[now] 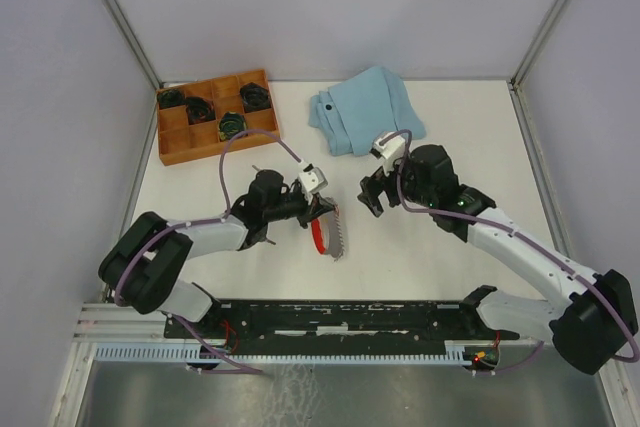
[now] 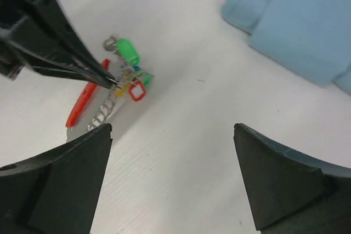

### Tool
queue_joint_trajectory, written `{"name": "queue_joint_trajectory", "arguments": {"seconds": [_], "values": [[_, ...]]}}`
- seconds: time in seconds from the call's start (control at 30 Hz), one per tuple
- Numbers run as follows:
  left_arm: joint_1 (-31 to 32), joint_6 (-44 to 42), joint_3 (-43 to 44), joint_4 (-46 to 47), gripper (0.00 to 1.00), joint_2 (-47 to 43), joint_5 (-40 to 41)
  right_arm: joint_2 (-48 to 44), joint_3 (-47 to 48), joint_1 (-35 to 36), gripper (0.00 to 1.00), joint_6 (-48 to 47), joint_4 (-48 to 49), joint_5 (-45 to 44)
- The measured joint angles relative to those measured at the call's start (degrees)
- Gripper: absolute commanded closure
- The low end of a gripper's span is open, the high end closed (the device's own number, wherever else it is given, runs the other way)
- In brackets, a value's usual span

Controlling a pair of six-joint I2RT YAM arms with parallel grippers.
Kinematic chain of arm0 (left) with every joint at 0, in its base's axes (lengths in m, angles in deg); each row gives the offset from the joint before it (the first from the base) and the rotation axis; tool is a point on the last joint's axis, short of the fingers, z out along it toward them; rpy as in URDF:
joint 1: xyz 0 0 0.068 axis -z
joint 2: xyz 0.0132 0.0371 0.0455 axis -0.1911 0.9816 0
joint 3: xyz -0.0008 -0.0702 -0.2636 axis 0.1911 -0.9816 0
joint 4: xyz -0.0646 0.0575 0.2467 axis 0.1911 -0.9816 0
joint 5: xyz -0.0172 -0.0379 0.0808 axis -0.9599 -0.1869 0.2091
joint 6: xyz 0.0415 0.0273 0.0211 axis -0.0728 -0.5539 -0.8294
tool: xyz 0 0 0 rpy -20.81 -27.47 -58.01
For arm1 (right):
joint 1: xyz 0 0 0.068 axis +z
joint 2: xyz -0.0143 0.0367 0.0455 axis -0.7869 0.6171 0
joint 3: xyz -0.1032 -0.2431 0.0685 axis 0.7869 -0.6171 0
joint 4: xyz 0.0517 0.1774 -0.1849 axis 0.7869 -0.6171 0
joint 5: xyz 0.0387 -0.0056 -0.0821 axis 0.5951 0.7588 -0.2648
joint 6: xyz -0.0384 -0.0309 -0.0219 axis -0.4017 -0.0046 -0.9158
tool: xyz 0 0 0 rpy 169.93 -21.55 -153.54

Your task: Put the keys on the keyring

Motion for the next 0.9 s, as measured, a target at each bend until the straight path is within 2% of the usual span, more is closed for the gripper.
{"name": "queue_joint_trajectory", "arguments": {"seconds": [0.1,0.4,0.53,0.7,0.9], "values": [[0.13,0.46,-0.76,-0.39,0.97,-1.36,3.43,-1.99,0.48,-0.02,0.00,7.39,-3.65,-11.21],[0.13,1.75,-1.18,-1.22,0.97,-2.89,9.01,-4.63,2.23,-0.59,0.00,16.61,-14.80,-25.97],[0.13,1.75,-1.99,-1.38,0.97,-4.09,9.53,-4.37,2.56,-3.50,0.03,21.73,-19.67,-32.13],[0.33,1.75,-2.23,-1.79,0.97,-4.90,10.43,-1.73,2.56,-8.28,0.09,26.99,-23.47,-35.89],[0.63,1.73,-3.19,-2.54,0.97,-7.06,12.22,2.82,2.56,-18.58,0.20,31.43,-25.92,-34.40]]}}
